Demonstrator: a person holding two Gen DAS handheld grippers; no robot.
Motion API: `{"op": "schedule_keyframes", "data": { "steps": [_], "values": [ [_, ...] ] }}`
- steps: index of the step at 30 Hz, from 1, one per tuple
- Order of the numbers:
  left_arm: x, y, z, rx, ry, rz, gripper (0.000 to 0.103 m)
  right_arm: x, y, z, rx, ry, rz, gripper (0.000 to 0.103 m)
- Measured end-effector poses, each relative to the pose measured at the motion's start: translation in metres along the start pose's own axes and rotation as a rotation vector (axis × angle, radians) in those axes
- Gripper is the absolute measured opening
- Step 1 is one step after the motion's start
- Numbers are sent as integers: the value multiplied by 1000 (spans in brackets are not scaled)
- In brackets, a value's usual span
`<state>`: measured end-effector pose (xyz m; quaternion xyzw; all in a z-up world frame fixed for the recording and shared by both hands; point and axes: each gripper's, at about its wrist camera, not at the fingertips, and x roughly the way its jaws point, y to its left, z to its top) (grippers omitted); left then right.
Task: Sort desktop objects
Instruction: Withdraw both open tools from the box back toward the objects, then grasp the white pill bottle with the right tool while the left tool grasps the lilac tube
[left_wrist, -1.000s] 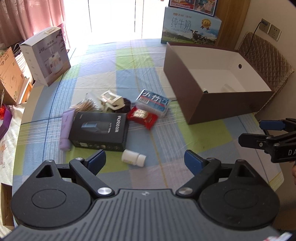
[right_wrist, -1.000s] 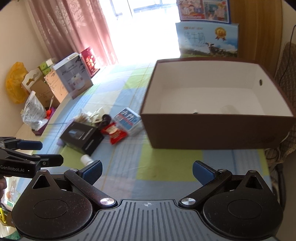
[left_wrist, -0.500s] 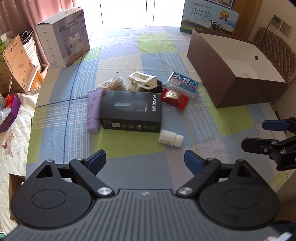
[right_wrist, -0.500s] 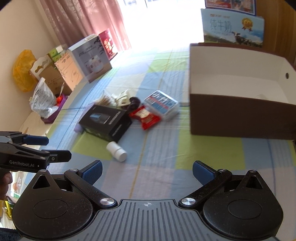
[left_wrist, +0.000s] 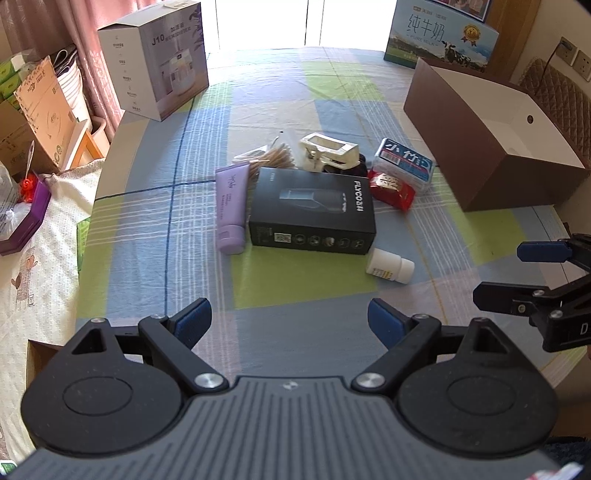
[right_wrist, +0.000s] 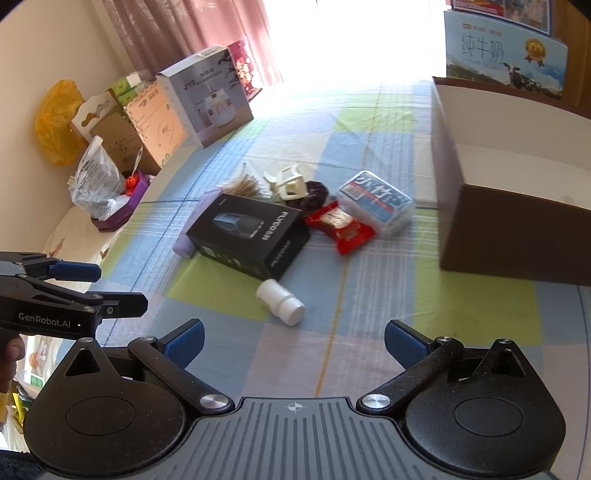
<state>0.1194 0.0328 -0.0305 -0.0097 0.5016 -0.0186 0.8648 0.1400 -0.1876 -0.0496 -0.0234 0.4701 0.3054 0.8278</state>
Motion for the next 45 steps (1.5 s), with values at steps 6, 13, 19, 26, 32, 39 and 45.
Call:
{"op": "schedule_keyframes", "data": {
  "steps": [6, 13, 19, 26, 32, 39, 45],
  "values": [
    [3, 13, 0, -8, 6, 0, 89, 12, 10, 0, -7, 1, 5, 101],
    [10, 25, 1, -18, 16, 1, 89, 25, 16, 1, -10, -2, 1, 101],
    [19, 34, 3, -28, 32, 13, 89, 37, 14, 1, -29, -22, -14, 100],
    [33, 49, 4, -48, 42, 40, 89, 61, 14, -1, -104, -33, -8, 69],
    [50, 63, 6, -56, 44, 61, 89, 86, 20, -2, -215, -20, -20, 54],
    [67, 75, 11, -42, 47, 82, 89, 105, 25, -5, -288, 9, -28, 45],
    [79, 77, 20, -6, 32, 76, 88, 104, 16, -9, -239, 24, -31, 24]
  ]
}}
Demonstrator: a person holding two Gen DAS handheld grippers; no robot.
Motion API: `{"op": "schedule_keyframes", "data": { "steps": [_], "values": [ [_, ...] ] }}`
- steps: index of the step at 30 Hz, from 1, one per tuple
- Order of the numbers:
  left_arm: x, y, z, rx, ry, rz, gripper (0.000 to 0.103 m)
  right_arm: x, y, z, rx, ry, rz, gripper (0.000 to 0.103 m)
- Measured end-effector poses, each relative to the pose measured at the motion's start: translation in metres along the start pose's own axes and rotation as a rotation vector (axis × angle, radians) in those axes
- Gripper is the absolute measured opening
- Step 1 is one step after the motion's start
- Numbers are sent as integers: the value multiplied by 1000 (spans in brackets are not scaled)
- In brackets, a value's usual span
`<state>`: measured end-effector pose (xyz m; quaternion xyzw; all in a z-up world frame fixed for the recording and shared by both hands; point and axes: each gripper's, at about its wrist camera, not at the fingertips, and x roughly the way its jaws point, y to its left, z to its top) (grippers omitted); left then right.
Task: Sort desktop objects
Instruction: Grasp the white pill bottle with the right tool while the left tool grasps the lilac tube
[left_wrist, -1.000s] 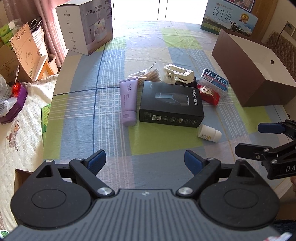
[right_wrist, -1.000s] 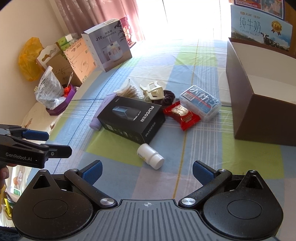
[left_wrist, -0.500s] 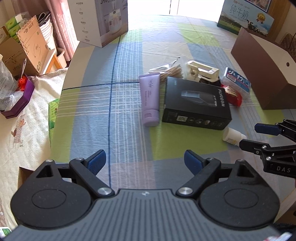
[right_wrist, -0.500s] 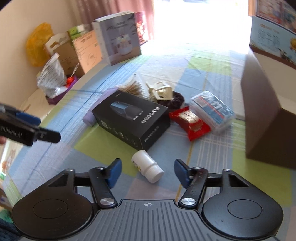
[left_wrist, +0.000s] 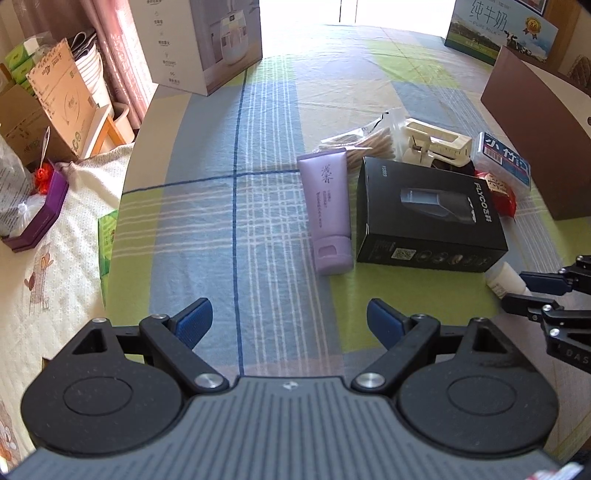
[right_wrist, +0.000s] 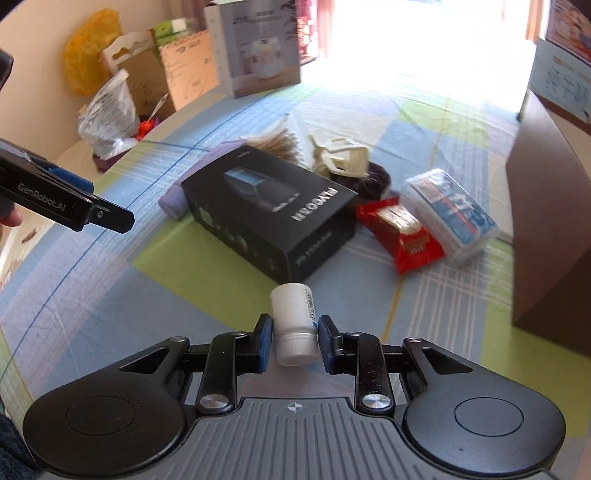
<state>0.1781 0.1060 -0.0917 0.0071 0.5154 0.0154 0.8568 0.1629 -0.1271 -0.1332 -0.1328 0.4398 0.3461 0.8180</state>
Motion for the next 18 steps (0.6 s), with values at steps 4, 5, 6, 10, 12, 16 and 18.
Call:
{"op": "schedule_keyframes", "data": {
  "steps": [4, 5, 6, 10, 12, 16, 18],
  "values": [
    [8, 4, 11, 17, -14, -19, 82, -8, -21, -3, 112, 3, -46, 24],
    [10, 4, 14, 23, -17, -25, 81, -10, -28, -4, 143, 3, -62, 24],
    [12, 5, 17, 32, -23, -33, 81, -13, -35, -5, 172, 4, -80, 24],
    [21, 7, 33, 64, -47, -68, 68, -23, -59, -13, 257, 9, -153, 24],
    [27, 8, 41, 76, -52, -97, 63, -27, -70, -18, 297, 14, -187, 24],
    [40, 7, 54, 91, -49, -162, 53, -38, -89, -28, 370, 8, -230, 24],
    [47, 6, 59, 96, -47, -194, 46, -43, -94, -31, 388, 9, -251, 24]
  ]
}}
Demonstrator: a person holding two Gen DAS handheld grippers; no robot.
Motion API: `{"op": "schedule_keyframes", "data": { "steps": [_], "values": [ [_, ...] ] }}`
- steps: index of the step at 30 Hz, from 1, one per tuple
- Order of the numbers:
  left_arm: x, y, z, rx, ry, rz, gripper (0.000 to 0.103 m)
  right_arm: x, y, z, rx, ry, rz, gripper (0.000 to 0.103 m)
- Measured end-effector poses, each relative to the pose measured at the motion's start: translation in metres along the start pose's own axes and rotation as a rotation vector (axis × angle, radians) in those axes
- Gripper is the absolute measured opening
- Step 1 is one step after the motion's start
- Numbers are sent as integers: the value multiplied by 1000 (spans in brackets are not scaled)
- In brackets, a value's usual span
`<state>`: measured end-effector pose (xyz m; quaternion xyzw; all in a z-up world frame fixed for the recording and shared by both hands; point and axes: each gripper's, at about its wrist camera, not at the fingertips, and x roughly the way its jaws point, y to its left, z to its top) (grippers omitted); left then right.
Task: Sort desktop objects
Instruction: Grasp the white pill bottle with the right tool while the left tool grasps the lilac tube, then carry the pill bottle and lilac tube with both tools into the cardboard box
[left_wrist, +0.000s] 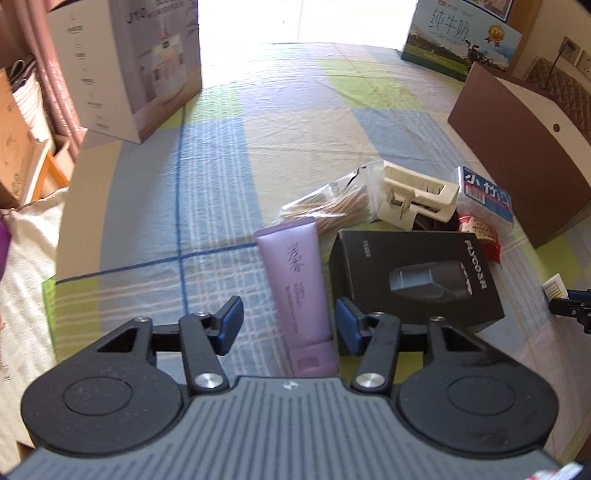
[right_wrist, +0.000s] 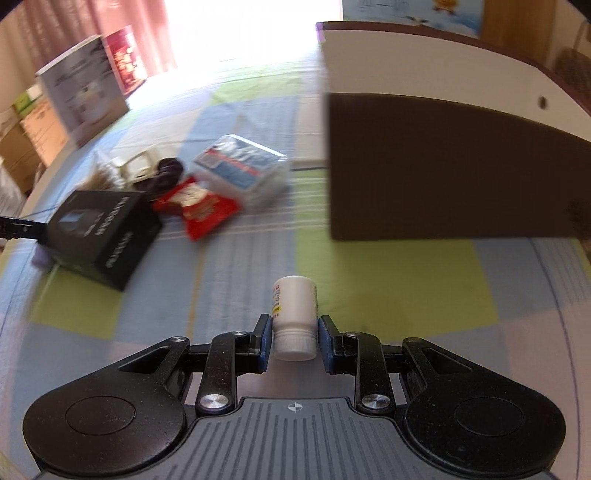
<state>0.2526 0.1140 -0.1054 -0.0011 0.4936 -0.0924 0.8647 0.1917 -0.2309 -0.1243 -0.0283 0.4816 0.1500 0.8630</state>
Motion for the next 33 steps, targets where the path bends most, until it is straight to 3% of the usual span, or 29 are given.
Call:
{"op": "schedule_keyframes", "data": {
  "steps": [4, 9, 16, 24, 29, 33],
  "values": [
    [16, 2, 7, -10, 23, -36, 34, -4, -10, 0, 22, 0, -27, 24],
    [20, 7, 6, -34, 35, -41, 31, -5, -14, 0, 21, 4, -35, 24],
    [2, 5, -25, -42, 84, 43, 28, -4, -15, 0, -13, 7, -26, 24],
    [-27, -19, -70, -49, 149, 69, 29, -2, -14, -2, -63, 11, -27, 24],
    [-24, -30, -72, -22, 166, 133, 48, -1, -13, -3, -86, 4, -26, 26],
    [-24, -32, -73, -47, 161, 142, 45, -2, -13, -5, -95, -8, -26, 32]
  ]
}}
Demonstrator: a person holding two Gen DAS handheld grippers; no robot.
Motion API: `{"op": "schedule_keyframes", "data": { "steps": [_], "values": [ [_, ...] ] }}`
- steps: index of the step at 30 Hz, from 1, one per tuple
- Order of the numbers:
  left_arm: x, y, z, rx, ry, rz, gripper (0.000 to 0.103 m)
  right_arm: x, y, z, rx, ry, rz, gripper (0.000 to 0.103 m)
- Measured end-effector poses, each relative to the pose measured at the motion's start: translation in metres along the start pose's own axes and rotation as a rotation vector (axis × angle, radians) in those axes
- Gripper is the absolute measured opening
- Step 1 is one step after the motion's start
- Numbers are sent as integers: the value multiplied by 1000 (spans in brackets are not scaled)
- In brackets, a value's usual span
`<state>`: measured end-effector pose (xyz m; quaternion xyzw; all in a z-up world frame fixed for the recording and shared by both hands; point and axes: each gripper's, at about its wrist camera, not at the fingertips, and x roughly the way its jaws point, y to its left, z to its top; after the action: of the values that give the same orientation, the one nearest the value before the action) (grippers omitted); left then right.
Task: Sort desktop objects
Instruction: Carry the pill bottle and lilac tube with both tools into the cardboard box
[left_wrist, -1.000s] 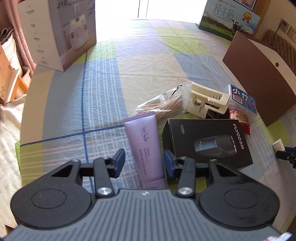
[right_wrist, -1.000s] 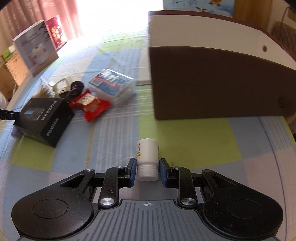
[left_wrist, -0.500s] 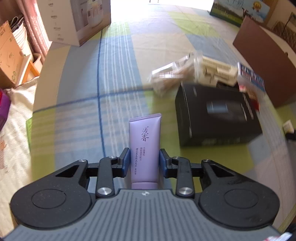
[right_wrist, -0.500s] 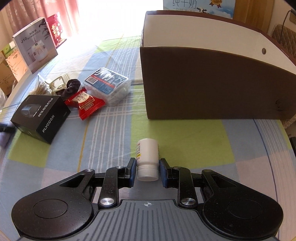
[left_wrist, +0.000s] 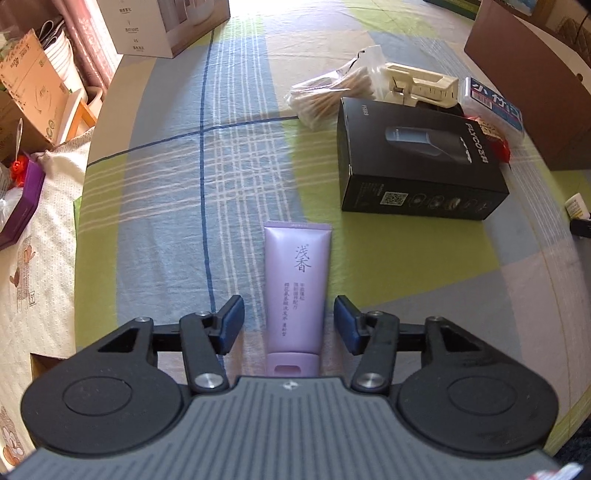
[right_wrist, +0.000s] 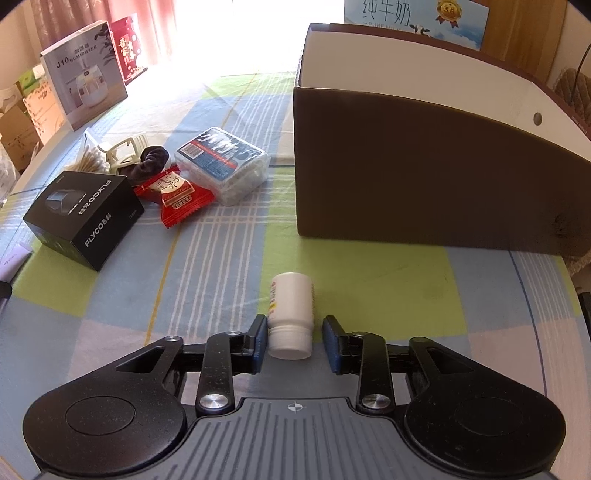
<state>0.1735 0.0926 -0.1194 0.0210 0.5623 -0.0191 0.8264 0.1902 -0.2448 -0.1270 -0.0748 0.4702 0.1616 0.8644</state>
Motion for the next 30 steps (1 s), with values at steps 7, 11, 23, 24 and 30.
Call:
{"op": "schedule_keyframes", "data": {
  "steps": [7, 11, 23, 24, 30],
  "values": [
    [-5, -24, -7, -10, -17, 6, 28, -1, -2, -2, -17, -15, 18, 34],
    [-9, -50, -17, 18, -11, -14, 28, 0, -4, -2, -36, -20, 35, 34],
    [-13, -121, -23, 35, -4, -52, 28, 0, -11, 1, -110, -2, 134, 25],
    [-13, -125, -23, 28, 1, -58, 28, -3, -13, 0, -109, 2, 146, 25],
    [-24, -154, -18, 24, -27, -73, 28, -28, -36, -5, -112, 7, 189, 25]
  ]
}}
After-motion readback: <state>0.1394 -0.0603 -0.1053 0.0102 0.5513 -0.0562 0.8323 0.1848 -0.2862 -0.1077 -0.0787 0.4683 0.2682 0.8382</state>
